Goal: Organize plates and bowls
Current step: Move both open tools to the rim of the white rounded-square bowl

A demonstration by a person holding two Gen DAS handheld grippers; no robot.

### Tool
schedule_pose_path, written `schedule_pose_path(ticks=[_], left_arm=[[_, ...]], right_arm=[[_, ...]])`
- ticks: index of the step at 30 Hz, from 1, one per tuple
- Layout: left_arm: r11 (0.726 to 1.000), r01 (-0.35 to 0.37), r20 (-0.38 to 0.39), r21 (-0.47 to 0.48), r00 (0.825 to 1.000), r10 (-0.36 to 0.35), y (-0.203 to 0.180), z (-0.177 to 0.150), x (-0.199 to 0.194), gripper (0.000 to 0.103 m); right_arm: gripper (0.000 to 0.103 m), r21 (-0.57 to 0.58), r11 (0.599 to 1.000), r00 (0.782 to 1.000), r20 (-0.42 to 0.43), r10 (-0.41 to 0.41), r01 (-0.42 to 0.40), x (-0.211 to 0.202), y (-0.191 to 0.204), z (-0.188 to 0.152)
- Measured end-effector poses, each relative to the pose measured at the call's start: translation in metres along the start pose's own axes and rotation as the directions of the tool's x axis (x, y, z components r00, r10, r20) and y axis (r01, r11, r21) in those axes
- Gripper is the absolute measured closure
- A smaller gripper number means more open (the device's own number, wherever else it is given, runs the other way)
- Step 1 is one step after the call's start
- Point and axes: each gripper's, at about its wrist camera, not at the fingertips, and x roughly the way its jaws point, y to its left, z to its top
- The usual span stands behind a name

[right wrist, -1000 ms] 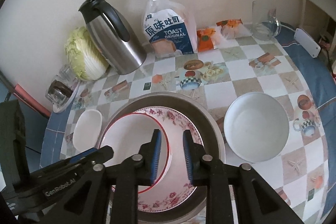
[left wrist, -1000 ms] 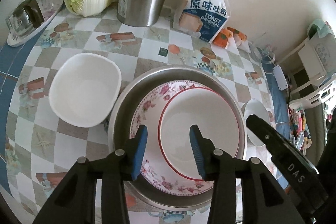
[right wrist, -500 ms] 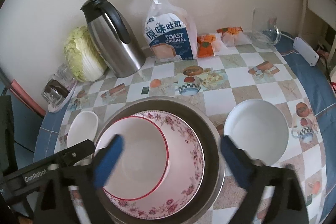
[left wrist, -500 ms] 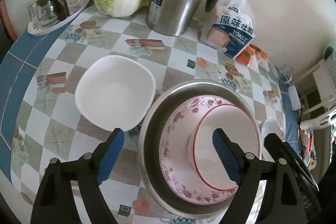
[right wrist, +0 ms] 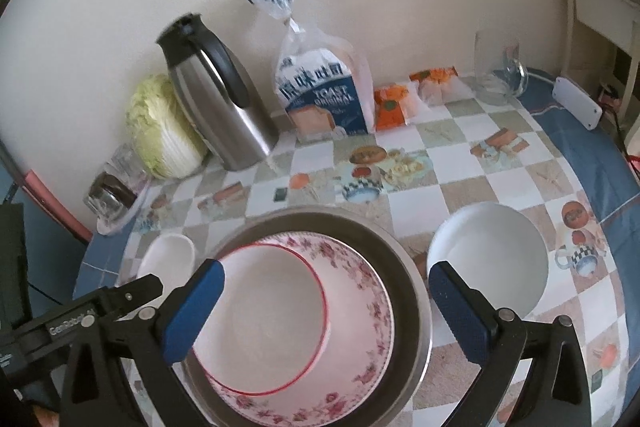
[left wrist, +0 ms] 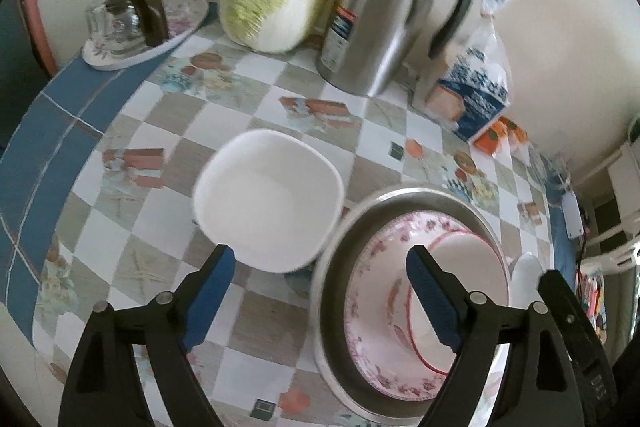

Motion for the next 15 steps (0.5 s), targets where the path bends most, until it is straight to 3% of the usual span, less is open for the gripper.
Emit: schedule_pose_path(ticks=[9,15], left_arm=[[0.994,-0.067,0.056,-0.092,0.996,0.072,0.047,0.012,-0.015,0.009],[0.978,-0.079,0.091,-0.192,0.991,0.098,0.083,0.018,-0.023,0.009]], right_arm=[[0.000,-0.032,0.993,0.994,-0.009,0.110,-0.111,0.001,0.037,-0.006],[0.000,-0.084,0.989,0.992,-0.040,0.117,-0.120,0.011,0.065,-0.016]])
